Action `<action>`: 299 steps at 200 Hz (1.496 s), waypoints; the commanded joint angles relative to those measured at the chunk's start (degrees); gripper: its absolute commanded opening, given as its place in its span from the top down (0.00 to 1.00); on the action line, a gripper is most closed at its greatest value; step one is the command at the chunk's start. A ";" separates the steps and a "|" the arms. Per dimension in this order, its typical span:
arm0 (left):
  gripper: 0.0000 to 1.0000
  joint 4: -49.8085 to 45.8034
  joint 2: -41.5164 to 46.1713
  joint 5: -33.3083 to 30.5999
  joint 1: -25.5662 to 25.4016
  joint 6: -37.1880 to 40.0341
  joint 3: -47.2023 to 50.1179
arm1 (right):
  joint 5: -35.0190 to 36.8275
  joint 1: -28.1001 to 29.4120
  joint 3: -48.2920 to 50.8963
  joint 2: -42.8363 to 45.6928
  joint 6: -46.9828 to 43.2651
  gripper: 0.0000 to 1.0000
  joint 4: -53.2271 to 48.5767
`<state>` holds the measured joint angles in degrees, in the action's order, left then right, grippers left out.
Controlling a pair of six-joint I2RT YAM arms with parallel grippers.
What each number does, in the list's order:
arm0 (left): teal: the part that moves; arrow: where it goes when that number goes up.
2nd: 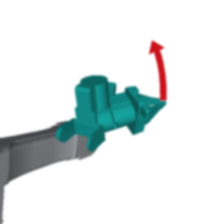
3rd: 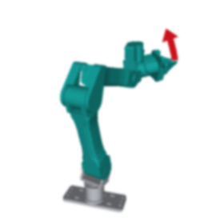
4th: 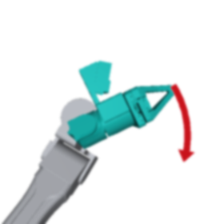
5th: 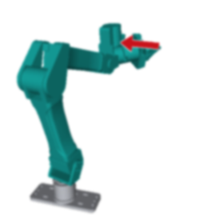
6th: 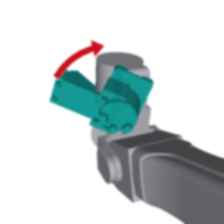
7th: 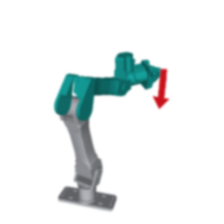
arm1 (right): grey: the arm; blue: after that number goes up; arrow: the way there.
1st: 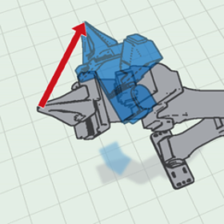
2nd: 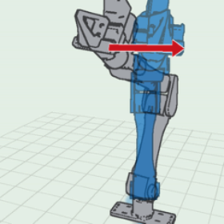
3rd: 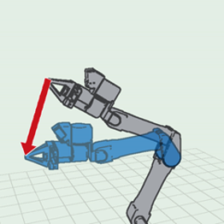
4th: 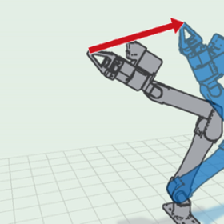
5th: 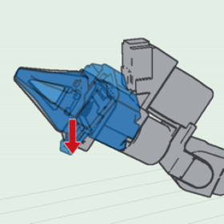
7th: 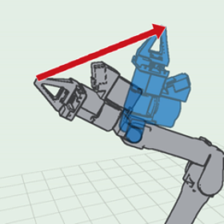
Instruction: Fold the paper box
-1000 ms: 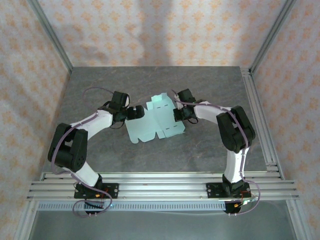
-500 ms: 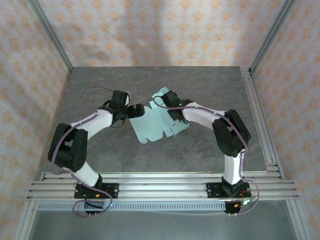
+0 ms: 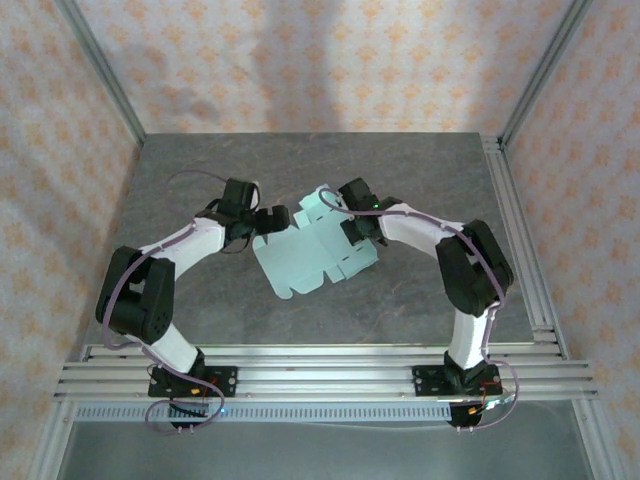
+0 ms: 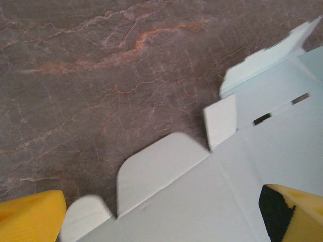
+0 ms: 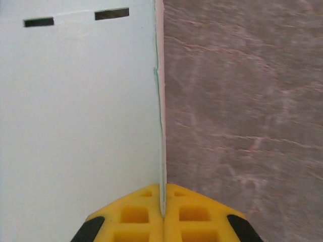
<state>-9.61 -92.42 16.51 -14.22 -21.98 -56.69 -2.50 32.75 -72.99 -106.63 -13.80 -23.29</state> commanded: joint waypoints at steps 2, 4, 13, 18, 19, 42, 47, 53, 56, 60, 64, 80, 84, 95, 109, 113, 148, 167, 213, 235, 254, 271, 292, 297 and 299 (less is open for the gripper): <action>0.00 -0.56 -1.79 1.85 -0.02 2.77 -3.07 | -11.48 -0.79 0.76 1.08 -0.62 1.00 0.57; 0.00 -0.74 -1.93 1.96 -0.06 2.94 -3.25 | -11.61 -0.83 0.73 0.96 -0.64 1.00 0.54; 0.00 -1.05 -2.87 2.50 -0.02 3.95 -4.04 | -12.01 -1.07 0.60 0.57 -0.61 1.00 0.40; 0.00 -1.19 -3.57 3.01 -0.02 4.41 -4.49 | -12.36 -1.17 0.52 0.40 -0.61 1.00 0.35; 0.00 -1.29 -3.74 3.09 -0.02 4.54 -4.53 | -12.44 -1.19 0.50 0.38 -0.61 1.00 0.31; 0.03 -3.43 -7.85 3.95 -0.05 7.14 -8.13 | -13.14 -1.30 0.17 -0.31 -0.61 1.00 0.09; 0.04 -3.96 -8.85 3.72 -0.08 7.65 -9.07 | -13.19 -1.30 0.12 -0.46 -0.57 1.00 0.00; 0.05 -4.39 -9.92 3.77 -0.05 8.46 -9.96 | -13.24 -1.41 0.04 -0.64 -0.53 1.00 -0.06; 0.06 -4.51 -10.56 3.93 -0.06 8.84 -10.48 | -13.31 -1.46 -0.02 -0.72 -0.46 1.00 -0.09; 0.06 -4.71 -11.32 4.23 -0.10 9.35 -11.02 | -13.30 -1.51 -0.04 -0.84 -0.32 1.00 -0.04; 0.08 -4.81 -12.00 4.56 -0.18 9.86 -11.61 | -13.44 -1.55 -0.12 -0.93 -0.20 1.00 -0.02; 0.17 -5.14 -14.29 5.56 -0.51 11.71 -13.43 | -14.17 -1.76 -0.26 -1.26 0.26 1.00 -0.07; 0.18 -5.16 -14.78 5.57 -0.58 12.05 -13.76 | -14.34 -1.76 -0.32 -1.34 0.33 1.00 -0.09; 0.24 -5.37 -15.86 6.05 -0.87 12.97 -14.69 | -14.57 -1.80 -0.35 -1.60 0.36 1.00 -0.16; 0.32 -5.71 -16.65 6.64 -1.29 13.53 -15.62 | -14.55 -1.95 -0.49 -1.79 0.53 1.00 -0.27; 0.34 -5.74 -16.63 6.91 -1.41 13.55 -15.74 | -14.53 -1.99 -0.51 -1.89 0.61 1.00 -0.28; 0.38 -3.81 -18.76 8.75 -2.54 11.56 -15.07 | -14.63 -2.29 -0.65 -2.21 1.06 1.00 0.04; 0.38 -2.90 -18.77 10.35 -3.14 10.44 -14.43 | -13.74 -2.38 -0.64 -2.41 1.32 1.00 0.34; 0.39 -2.24 -17.35 11.69 -4.86 10.38 -12.51 | -12.03 -2.43 -0.85 -3.28 1.41 1.00 0.11; 0.39 -2.83 -15.14 11.70 -5.51 10.42 -12.14 | -11.56 -2.36 -0.92 -3.50 1.57 1.00 0.17; 0.39 -3.37 -14.94 11.74 -6.33 10.48 -11.92 | -11.41 -2.41 -0.75 -3.67 1.91 1.00 0.42; 0.40 -3.38 -14.31 11.53 -7.11 10.38 -11.45 | -10.89 -2.39 -0.55 -3.78 2.26 1.00 0.52; 0.44 -3.96 -13.49 10.66 -8.09 10.81 -11.22 | -10.39 -2.37 -0.48 -4.00 2.42 1.00 0.52; 0.47 -4.10 -13.46 10.60 -8.25 10.97 -11.22 | -10.24 -2.35 -0.39 -4.08 2.51 1.00 0.52; 0.49 -4.21 -13.48 10.59 -8.32 11.01 -11.20 | -10.18 -2.39 -0.33 -4.11 2.54 1.00 0.52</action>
<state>-12.56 -109.06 26.94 -21.34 -11.07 -68.53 -14.72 30.59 -72.95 -109.54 -12.64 -23.14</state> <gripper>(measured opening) 0.567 0.049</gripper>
